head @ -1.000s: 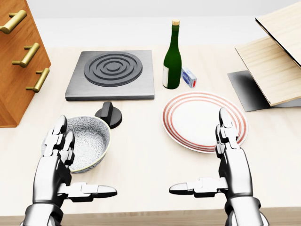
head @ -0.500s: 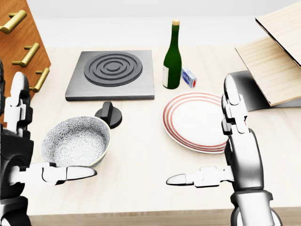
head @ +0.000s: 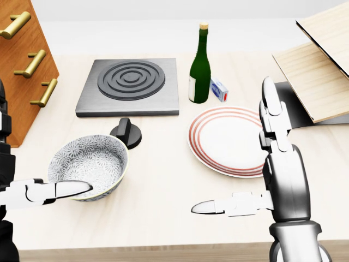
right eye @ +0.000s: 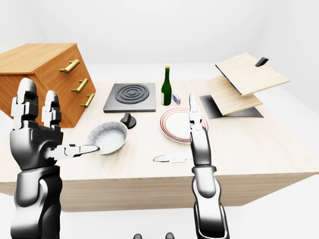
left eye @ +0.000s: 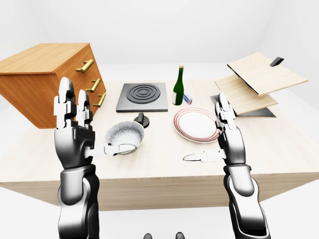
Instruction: Pick up the akita bowl and put it on the plate.
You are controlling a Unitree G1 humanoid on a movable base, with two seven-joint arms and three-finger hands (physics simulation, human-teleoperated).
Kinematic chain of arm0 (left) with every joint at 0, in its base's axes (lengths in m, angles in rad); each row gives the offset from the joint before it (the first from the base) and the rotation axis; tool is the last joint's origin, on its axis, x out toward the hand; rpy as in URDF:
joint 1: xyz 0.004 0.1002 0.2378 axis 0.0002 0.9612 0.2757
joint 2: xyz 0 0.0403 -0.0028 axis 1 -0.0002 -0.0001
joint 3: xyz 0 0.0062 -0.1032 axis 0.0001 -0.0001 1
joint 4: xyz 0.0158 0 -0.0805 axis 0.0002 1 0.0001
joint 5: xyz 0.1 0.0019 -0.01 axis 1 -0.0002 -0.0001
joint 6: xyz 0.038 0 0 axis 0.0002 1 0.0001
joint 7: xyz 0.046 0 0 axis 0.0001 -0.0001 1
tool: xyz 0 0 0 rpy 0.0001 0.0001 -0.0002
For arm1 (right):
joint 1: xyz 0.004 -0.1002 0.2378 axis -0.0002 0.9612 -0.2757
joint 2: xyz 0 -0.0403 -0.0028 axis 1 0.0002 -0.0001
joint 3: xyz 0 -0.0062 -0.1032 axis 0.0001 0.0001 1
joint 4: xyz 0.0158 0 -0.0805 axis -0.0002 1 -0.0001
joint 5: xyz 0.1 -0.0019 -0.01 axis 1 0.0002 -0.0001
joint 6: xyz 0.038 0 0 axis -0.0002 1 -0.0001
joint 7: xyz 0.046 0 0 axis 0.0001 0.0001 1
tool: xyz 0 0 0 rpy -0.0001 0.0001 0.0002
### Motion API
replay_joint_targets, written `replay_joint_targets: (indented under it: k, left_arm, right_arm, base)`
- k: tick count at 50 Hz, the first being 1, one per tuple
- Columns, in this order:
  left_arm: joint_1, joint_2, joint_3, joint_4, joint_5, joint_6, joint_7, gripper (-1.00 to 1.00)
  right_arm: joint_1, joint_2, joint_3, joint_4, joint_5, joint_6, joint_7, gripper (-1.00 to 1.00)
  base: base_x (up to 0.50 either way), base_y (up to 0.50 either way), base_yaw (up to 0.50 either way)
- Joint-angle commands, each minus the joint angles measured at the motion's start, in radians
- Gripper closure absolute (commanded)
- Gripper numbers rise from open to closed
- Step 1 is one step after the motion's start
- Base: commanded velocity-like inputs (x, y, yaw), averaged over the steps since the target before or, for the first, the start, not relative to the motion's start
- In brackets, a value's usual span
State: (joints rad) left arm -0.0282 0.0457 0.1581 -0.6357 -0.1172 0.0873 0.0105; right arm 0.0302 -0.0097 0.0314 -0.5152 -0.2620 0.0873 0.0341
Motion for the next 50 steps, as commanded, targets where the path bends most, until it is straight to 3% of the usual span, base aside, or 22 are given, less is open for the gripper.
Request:
replay_joint_targets:
  k: [1, 4, 5, 10, 37, 44, 50]
  left_arm:
    - [-0.024, 0.023, 0.046, 0.09, -0.017, 0.0, 0.007, -1.0]
    - [-0.04, 0.039, 0.049, -0.029, 0.013, 0.0, 0.064, -1.0]
    - [-0.054, 0.03, 0.058, 0.031, -0.019, 0.0, 0.041, -1.0]
    - [-0.111, 0.058, 0.07, 0.139, -0.001, 0.0, 0.074, -1.0]
    - [-0.11, 0.13, 0.2, 0.149, -0.063, 0.0, 0.111, -1.0]
    - [-0.126, 0.175, 0.258, 0.262, -0.084, 0.0, 0.125, -1.0]
    - [-0.137, 0.204, 0.271, 0.371, -0.082, 0.0, 0.136, -1.0]
  right_arm:
    - [0.002, 0.001, 0.004, -0.013, -0.005, 0.0, 0.001, -1.0]
    - [0.001, 0.001, 0.003, -0.014, -0.005, 0.0, 0.001, -1.0]
    - [0.0, 0.001, 0.003, -0.013, -0.005, 0.0, 0.001, -1.0]
    - [-0.002, 0.001, 0.002, -0.013, -0.005, 0.0, 0.0, -1.0]
    - [-0.001, -0.001, -0.006, -0.007, -0.001, 0.0, -0.001, -1.0]
    - [-0.002, -0.001, -0.01, -0.005, 0.001, 0.0, -0.002, -1.0]
    - [-0.004, -0.002, -0.011, -0.005, 0.002, 0.0, -0.002, -1.0]
  base:
    - [0.0, 0.0, 0.0]
    - [0.0, 0.0, 0.0]
    - [0.0, 0.0, 0.0]
    - [0.0, 0.0, 0.0]
    - [0.0, 0.0, 0.0]
    - [0.0, 0.0, 0.0]
    - [0.0, 0.0, 0.0]
